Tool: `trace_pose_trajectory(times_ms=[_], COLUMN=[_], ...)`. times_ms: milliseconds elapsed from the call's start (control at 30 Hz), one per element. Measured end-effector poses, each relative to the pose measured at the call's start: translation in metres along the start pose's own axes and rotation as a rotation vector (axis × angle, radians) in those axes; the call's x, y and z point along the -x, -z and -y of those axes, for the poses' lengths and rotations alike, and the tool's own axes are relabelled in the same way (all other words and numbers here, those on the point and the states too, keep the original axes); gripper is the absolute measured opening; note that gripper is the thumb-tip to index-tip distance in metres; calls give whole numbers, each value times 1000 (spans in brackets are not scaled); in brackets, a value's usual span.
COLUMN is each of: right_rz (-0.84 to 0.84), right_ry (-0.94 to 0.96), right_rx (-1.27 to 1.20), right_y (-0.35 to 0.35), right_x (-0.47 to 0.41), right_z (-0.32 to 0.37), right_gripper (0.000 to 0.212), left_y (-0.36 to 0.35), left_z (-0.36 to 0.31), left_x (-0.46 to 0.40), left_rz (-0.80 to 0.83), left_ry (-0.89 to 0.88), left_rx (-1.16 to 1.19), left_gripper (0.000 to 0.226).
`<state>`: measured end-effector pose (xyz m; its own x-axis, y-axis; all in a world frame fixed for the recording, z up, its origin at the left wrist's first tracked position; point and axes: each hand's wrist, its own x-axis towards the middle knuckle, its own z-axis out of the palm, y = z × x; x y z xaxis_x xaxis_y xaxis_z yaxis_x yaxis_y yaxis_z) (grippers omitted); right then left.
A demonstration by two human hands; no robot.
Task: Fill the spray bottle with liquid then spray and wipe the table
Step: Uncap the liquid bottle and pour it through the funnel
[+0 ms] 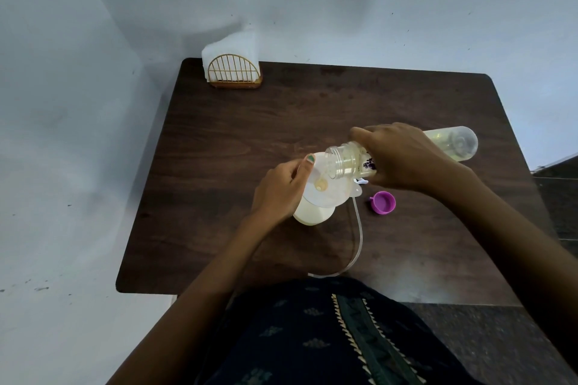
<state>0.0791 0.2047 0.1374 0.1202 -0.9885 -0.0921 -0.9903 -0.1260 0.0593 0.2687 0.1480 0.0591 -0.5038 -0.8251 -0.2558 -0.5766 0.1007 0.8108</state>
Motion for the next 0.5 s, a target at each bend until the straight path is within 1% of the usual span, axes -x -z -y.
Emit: trace_pose_trajectory(times_ms=[233,500], right_rz=[-11,-12], right_ry=[-5,-3], right_rx=[11,12], right_y=[-1,0], right_x=[1,1], right_z=[-1,0], right_gripper=[39,38], left_y=[1,0], left_z=[0,0], left_x=[1,0], left_rz=[-8,1], left_ry=[-17,-20], left_rx=[18,16], left_gripper=[42,35])
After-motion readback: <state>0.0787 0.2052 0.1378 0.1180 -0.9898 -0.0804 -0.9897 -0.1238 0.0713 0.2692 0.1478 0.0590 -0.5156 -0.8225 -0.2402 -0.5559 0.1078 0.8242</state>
